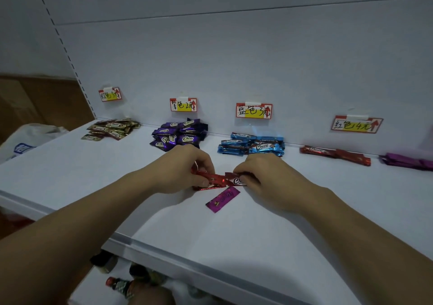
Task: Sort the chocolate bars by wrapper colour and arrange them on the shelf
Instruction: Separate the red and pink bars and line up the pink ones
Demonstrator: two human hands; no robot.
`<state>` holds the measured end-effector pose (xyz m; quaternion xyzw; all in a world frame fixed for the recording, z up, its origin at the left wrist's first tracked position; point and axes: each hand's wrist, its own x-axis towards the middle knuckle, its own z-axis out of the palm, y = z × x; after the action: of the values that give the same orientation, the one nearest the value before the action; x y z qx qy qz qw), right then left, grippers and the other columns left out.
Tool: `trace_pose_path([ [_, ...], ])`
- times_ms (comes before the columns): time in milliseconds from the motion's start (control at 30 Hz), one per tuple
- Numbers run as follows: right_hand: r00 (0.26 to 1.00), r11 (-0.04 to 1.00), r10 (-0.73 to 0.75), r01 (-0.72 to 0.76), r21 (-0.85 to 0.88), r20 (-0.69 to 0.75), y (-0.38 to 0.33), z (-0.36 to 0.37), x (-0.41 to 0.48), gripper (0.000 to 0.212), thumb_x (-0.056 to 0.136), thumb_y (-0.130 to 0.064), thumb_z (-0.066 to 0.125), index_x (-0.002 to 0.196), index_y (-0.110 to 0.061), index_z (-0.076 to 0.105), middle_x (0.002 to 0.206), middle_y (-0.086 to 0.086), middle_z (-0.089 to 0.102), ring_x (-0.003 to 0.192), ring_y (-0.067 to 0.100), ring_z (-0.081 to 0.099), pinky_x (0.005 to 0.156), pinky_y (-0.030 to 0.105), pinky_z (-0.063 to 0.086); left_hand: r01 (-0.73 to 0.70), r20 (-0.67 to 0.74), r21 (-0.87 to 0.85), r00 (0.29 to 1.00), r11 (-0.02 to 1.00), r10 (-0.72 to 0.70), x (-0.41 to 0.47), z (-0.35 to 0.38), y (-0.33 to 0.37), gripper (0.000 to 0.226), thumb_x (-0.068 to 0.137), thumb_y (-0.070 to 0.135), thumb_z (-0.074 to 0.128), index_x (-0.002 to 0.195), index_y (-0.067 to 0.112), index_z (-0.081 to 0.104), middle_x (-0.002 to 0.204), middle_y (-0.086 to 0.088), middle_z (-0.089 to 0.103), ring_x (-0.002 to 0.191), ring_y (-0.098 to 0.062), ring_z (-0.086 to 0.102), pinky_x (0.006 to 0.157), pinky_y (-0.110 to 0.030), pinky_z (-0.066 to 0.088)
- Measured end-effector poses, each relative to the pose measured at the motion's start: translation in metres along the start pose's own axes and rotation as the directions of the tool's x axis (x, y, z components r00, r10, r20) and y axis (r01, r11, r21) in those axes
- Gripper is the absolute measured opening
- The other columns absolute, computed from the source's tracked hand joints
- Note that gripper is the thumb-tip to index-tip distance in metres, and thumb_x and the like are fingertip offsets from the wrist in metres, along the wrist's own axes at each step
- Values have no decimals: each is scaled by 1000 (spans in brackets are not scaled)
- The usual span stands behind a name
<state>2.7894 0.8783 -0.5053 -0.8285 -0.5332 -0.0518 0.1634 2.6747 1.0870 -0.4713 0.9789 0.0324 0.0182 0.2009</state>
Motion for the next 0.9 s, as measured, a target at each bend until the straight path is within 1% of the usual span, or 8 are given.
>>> trace_pose_path([
  [100,998,995,51,-48,90,-25,2,-10,-1,23,100,-23,56,114,-26,74,104,-6,71,91,8,57,79,26,48,1,10,5,1000,1000,-1,1,-4,0,18,86,24,79,89,38,69,92,18,69,90,-5,64,79,-22,53],
  [167,994,988,91,-83,132,-58,7,-24,-5,22,98,-22,61,116,-26,73,109,-10,70,91,4,55,78,19,41,-30,-3,23,1000,999,30,6,-5,5,17,86,25,79,89,37,68,91,19,69,88,-1,62,72,-14,49],
  [300,977,984,178,-175,38,-119,41,-66,-25,19,95,-23,67,110,-29,76,98,-10,67,86,11,56,76,30,44,-119,-76,60,989,991,123,29,-5,33,20,86,26,78,88,38,63,88,19,65,81,1,60,65,-11,42],
  [433,913,932,328,-354,-72,-243,105,-94,-66,16,91,-19,70,101,-26,79,87,-6,68,76,12,55,71,32,43,-245,-164,65,954,967,253,73,18,82,25,81,29,83,98,31,64,91,13,68,80,-5,62,73,-28,52],
  [567,793,846,454,-526,-83,-406,154,-94,-90,18,90,-20,73,107,-22,77,98,0,74,86,19,59,75,35,49,-308,-241,250,899,918,367,137,50,133,14,87,25,75,92,23,62,90,5,64,85,-19,58,76,-39,51],
  [733,770,857,441,-513,-38,-461,179,-78,-91,13,86,-17,76,98,-18,75,96,2,70,88,24,63,76,36,51,-318,-260,384,864,867,432,190,89,161,30,82,21,74,82,26,44,93,1,55,83,-27,57,70,-41,50],
  [833,789,864,443,-503,-34,-425,181,-66,-90,9,83,-15,76,89,-22,75,89,-4,66,84,19,60,71,32,46,-294,-241,413,877,862,415,199,101,161,12,84,23,73,87,21,62,95,3,57,87,-24,58,74,-40,52],
  [900,812,868,449,-496,-35,-373,179,-61,-91,8,83,-18,76,89,-24,77,85,-8,63,81,14,57,69,28,42,-320,-169,414,893,852,417,201,100,160,12,87,25,72,98,20,72,100,1,61,93,-24,60,80,-39,52],
])
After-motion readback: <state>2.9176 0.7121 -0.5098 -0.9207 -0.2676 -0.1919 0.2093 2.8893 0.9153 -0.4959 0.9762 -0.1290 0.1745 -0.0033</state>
